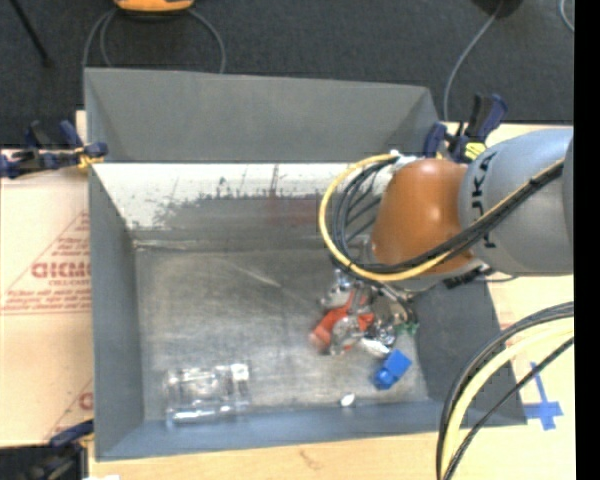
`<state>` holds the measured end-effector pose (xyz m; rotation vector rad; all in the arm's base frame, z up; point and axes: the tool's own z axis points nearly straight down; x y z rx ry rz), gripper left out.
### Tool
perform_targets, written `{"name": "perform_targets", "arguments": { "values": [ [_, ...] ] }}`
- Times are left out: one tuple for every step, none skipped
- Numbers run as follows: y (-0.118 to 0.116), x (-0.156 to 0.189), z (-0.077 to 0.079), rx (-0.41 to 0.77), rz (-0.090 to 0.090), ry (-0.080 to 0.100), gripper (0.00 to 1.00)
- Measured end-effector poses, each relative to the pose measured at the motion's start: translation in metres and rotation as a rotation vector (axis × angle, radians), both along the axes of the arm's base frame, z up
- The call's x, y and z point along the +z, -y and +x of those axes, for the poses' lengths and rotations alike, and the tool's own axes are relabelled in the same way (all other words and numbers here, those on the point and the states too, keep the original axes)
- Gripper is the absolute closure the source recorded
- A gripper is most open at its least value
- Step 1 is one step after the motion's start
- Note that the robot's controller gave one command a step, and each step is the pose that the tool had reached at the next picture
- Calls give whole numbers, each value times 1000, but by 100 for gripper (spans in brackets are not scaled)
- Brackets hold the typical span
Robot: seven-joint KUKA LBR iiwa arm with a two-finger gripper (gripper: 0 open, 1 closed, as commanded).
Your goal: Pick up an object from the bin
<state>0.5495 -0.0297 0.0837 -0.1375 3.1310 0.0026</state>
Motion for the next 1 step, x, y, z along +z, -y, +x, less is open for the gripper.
{"name": "perform_targets", "arguments": {
  "values": [
    [18, 131, 19, -33, -4, 5, 100]
  ]
}}
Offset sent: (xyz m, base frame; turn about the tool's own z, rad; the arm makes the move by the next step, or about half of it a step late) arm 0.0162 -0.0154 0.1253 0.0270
